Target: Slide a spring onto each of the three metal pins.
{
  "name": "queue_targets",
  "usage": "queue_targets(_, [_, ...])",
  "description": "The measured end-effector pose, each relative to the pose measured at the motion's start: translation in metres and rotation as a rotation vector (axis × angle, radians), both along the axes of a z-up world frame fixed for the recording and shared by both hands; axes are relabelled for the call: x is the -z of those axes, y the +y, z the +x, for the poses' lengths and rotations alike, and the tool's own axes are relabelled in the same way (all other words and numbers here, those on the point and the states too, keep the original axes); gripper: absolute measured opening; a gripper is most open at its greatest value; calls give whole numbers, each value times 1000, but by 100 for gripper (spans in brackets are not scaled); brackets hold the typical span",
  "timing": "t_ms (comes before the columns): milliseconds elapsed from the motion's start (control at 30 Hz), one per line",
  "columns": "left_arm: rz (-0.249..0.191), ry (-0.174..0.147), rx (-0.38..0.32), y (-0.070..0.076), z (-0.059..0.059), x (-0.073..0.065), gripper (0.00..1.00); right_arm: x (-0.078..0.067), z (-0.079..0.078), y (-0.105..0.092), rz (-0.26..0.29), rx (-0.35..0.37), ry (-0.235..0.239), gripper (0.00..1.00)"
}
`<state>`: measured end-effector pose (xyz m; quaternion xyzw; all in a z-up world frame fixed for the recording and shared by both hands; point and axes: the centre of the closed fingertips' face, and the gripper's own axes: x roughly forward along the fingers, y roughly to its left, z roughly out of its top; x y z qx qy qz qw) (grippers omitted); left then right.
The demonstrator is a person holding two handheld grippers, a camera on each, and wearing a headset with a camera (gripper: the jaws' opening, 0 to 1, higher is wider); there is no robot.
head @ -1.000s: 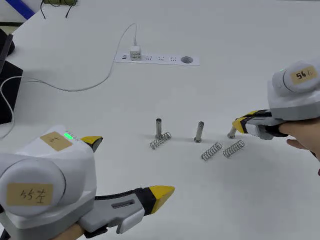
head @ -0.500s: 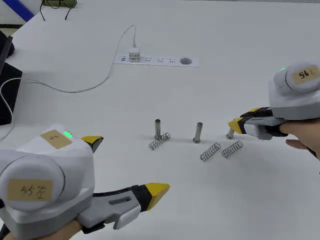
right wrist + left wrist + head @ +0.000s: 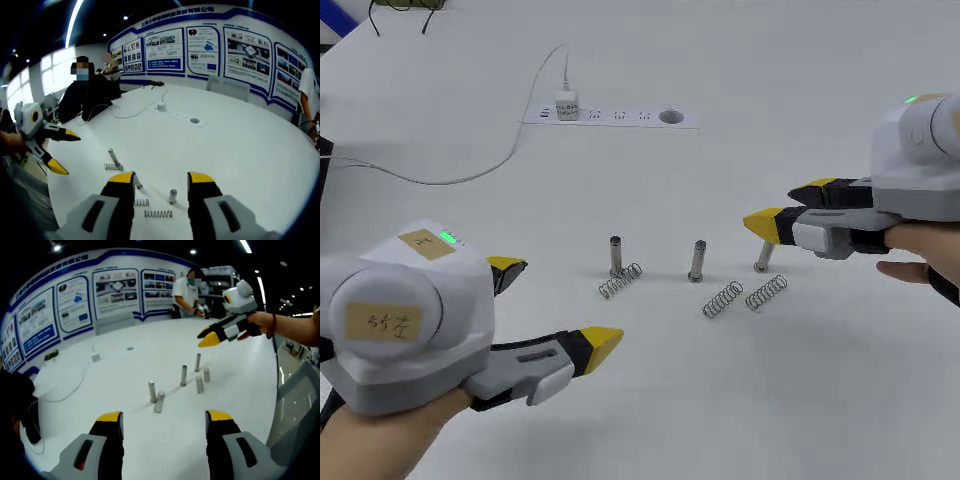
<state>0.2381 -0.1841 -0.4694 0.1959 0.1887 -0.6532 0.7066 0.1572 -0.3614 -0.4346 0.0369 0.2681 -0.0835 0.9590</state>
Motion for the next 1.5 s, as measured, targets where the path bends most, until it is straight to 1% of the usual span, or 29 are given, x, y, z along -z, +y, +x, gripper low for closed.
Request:
queue_targets(67, [6,-1,11,-4,1,5,64,-3,0,2,-1,-9,-13,46])
queue_targets(100, [6,2,18,-7,2,7,63,-6,1,4,1,-15,-28,47])
queue_targets(167, [9,15,27,-12,3,13,59,-9,1,6,4,-24,-40,50])
queue_targets(200, [12,16,28,-14,5,15,58,-10,1,8,4,-29,-44,51])
queue_targets(267, [10,8,39,-19,7,19,53,-12,1,12,1,-48,-54,53])
queue_targets(400, [12,8,60,-28,8,26,46,-14,-1,16,1,-63,-69,54])
queue_targets(467, [13,1,73,-33,10,30,42,-13,-2,19,2,-71,-71,55])
queue_targets(533, [31,-18,88,-36,12,37,38,-12,-3,21,4,-79,-74,55])
queue_targets(633, [34,-15,99,-42,14,43,33,-9,-4,24,7,-84,-73,55])
queue_targets(700, [26,7,103,-47,15,47,30,-7,-4,25,11,-87,-71,55])
queue_targets(767, [35,6,111,-51,16,53,28,-4,-4,27,16,-87,-67,55])
queue_targets(800, [39,0,117,-52,17,54,27,-4,-4,27,20,-86,-68,55])
queue_targets(900, [39,10,130,-57,16,57,24,-1,-4,26,29,-77,-70,55])
queue_targets(1033, [41,5,145,-60,14,60,20,0,-3,26,35,-69,-73,55])
queue_targets(1133, [45,9,156,-61,13,62,18,2,-3,26,40,-64,-71,55])
queue_targets(1333, [70,-11,177,-60,11,68,13,5,-2,26,48,-56,-71,55])
queue_targets(1367, [60,-5,178,-60,11,67,12,5,-2,26,48,-54,-71,55])
queue_targets(1400, [61,1,176,-60,10,67,12,5,-2,26,50,-53,-70,55])
queue_targets(1500, [64,-3,178,-60,11,67,11,5,-1,27,54,-51,-73,55])
